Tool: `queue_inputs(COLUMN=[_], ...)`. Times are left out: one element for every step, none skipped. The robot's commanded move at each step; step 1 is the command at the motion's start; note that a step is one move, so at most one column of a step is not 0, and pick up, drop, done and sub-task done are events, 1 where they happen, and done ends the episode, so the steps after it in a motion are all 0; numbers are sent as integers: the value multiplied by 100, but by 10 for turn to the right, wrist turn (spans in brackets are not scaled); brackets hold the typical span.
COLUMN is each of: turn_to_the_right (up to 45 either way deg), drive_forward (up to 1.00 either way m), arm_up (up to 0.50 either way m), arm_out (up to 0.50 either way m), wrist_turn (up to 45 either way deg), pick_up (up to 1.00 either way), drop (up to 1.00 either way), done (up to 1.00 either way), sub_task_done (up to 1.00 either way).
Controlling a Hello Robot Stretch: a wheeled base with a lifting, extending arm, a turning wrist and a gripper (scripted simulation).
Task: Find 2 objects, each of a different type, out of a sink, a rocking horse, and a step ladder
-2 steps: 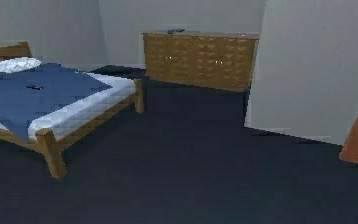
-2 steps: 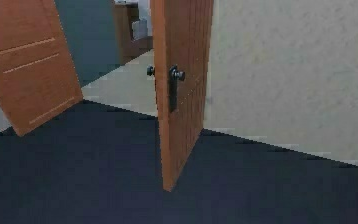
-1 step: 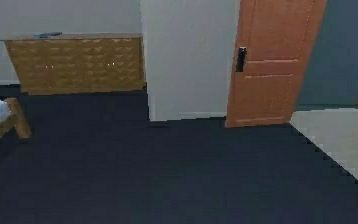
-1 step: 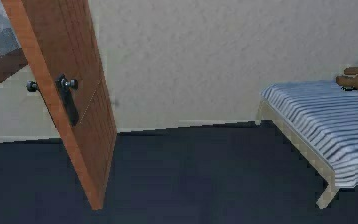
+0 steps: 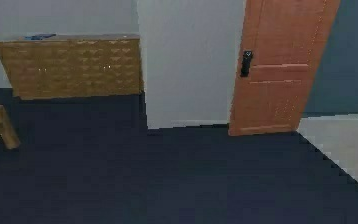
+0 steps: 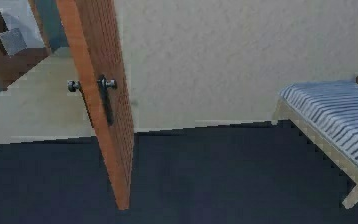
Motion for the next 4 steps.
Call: queue_inputs(turn_to_the_right=[210,0,180,0], drive_forward=[0,75,0,50], arm_up=[0,0,0,0], arm_out=[0,0,0,0], wrist_turn=[0,0,0,0], pick_up=[0,0,0,0], drop=[0,0,0,0], done=[0,0,0,0], sub_task_done=[0,0,0,0])
